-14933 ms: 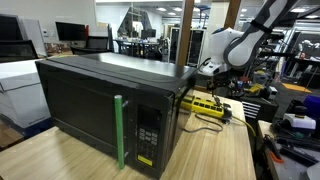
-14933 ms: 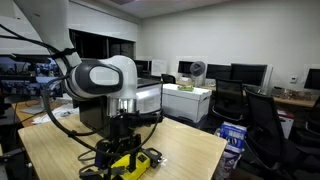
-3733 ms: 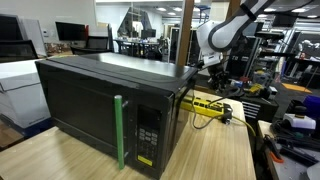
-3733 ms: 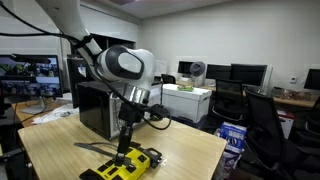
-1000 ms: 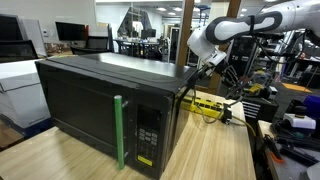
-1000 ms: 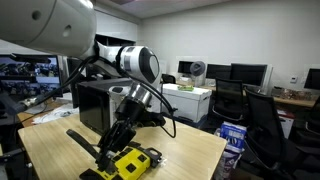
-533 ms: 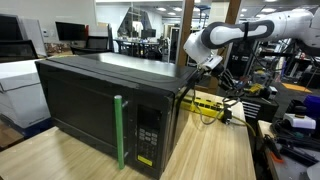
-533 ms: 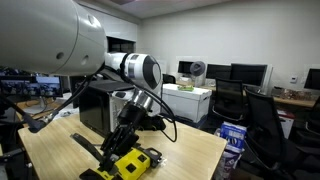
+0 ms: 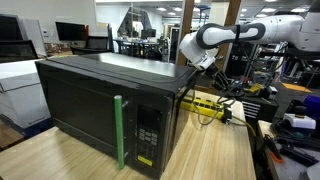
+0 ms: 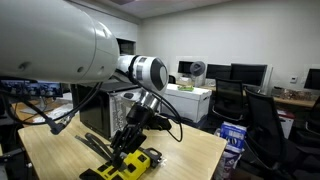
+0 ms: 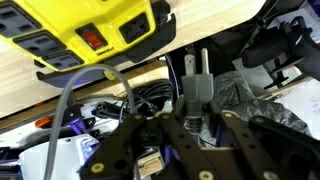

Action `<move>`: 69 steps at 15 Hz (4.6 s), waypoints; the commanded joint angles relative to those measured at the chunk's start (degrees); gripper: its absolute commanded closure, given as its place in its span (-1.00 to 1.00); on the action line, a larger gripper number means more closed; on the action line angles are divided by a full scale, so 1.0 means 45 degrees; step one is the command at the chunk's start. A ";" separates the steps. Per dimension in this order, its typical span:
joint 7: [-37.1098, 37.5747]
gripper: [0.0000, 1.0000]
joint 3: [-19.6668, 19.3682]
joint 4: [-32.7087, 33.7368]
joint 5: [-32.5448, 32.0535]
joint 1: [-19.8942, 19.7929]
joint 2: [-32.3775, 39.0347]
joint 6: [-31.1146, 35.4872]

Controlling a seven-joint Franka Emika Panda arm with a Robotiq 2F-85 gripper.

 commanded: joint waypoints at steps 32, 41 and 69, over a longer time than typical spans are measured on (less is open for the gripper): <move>0.0000 0.86 0.0449 0.0476 -0.0128 0.0562 0.1800 -0.2486; 0.0000 0.86 0.0212 0.0299 0.0256 0.0422 0.1801 -0.2318; 0.0000 0.86 -0.0319 0.1285 0.0862 0.1181 0.1802 -0.1723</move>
